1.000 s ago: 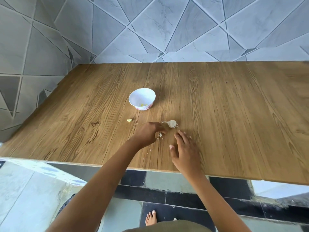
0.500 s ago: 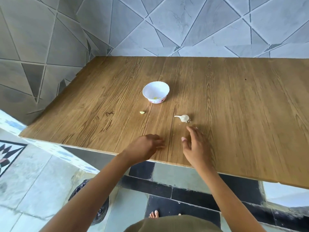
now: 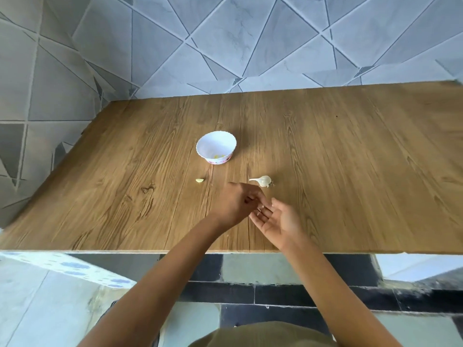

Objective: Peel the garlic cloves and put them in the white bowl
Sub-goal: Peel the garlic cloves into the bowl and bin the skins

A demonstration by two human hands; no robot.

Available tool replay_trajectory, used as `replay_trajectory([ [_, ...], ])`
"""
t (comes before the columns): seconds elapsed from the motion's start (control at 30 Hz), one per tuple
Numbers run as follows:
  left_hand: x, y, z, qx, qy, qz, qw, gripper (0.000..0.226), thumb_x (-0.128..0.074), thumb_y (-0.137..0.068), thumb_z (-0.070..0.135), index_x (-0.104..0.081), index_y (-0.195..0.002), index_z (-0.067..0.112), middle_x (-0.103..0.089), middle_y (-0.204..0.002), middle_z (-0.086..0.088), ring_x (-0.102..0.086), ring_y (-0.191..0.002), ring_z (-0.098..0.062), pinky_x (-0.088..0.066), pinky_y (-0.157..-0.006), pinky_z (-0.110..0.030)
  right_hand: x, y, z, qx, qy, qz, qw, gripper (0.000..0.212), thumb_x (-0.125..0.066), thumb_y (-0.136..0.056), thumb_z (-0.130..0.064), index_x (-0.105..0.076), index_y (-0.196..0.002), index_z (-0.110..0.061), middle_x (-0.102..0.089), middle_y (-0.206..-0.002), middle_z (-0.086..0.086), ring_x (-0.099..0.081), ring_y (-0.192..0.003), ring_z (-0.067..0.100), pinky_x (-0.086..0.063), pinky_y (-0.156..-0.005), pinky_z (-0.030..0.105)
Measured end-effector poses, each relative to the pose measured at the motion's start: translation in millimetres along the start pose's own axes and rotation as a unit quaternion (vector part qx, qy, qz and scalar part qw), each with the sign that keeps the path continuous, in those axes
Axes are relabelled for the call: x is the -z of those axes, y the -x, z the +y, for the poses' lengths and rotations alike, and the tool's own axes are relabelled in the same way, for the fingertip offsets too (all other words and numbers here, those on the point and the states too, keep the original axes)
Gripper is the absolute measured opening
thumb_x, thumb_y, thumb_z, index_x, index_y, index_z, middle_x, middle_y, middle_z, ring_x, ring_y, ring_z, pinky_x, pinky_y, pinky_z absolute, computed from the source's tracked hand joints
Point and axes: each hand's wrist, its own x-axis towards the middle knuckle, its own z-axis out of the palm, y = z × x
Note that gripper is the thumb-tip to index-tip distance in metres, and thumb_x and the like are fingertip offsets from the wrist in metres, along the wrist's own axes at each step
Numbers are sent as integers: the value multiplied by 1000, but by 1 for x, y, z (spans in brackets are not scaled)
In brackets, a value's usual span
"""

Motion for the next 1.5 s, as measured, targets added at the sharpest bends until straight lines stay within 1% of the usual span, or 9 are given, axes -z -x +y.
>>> replay_trajectory([
  [0.13,-12,-6,4,-48,-107,-76,990,31,-52,-81,-3,-74,-96,13,-74,-85,-4,-67,-76,-21,-50,-69,-28,-7,3,-5,-1,-49,33,998,31,-40,-98,-9,-53,-71,-4,-57,-59,7,-54,-62,17,-48,-69,30],
  [0.37,-9,-17,0,-19,-56,47,997,12,-64,-77,5,-71,-81,14,-71,-76,0,-66,-67,-17,-54,-64,-34,-3,9,-15,-6,-91,24,996,31,-37,-100,-10,-58,-84,5,-64,-71,15,-61,-74,23,-54,-69,33],
  [0.47,-4,-26,-22,13,-95,28,995,21,-59,-83,-5,-74,-89,9,-73,-88,-6,-68,-77,-19,-52,-72,-28,7,8,-24,17,-101,33,994,33,-36,-100,-11,-59,-86,6,-64,-79,17,-60,-80,23,-57,-61,30],
  [0.73,-17,-36,-35,-53,-171,-102,979,49,-48,-80,-18,-64,-120,7,-59,-131,-8,-54,-122,-21,-38,-101,-24,17,8,-30,46,-105,47,992,33,-34,-101,-10,-59,-88,7,-61,-89,18,-60,-85,24,-46,-89,35],
  [0.9,-7,-12,-43,-101,-186,-118,970,49,-50,-71,-22,-71,-106,5,-67,-112,-9,-64,-102,-22,-46,-83,-23,16,6,-25,34,-101,37,994,32,-34,-101,-10,-59,-89,7,-61,-89,17,-60,-86,24,-45,-93,35],
  [1.07,12,23,-50,-108,-161,-143,971,43,-52,-73,-22,-74,-95,7,-71,-98,-5,-68,-91,-16,-55,-82,-29,10,1,-20,24,-88,16,996,31,-35,-100,-10,-58,-91,7,-61,-91,17,-59,-89,24,-48,-87,35],
  [1.23,16,10,-51,-44,-143,-73,986,52,-43,-75,-24,-72,-105,6,-69,-110,-9,-64,-102,-18,-48,-92,-21,2,0,-17,15,-72,12,997,31,-35,-100,-10,-58,-89,6,-61,-90,17,-59,-87,24,-45,-91,35],
  [1.33,6,0,-51,-14,-184,-54,981,56,-44,-73,-24,-68,-114,6,-64,-118,-10,-62,-108,-24,-51,-90,-34,0,0,-14,11,-61,15,998,31,-34,-100,-10,-58,-89,6,-61,-90,16,-59,-87,23,-45,-92,35],
  [1.5,2,26,-51,-74,-179,-58,979,40,-50,-78,-18,-73,-101,5,-69,-102,-9,-68,-88,-23,-55,-77,-29,2,-2,-13,10,-59,16,998,30,-35,-100,-10,-58,-90,6,-61,-90,16,-60,-87,23,-50,-84,35],
])
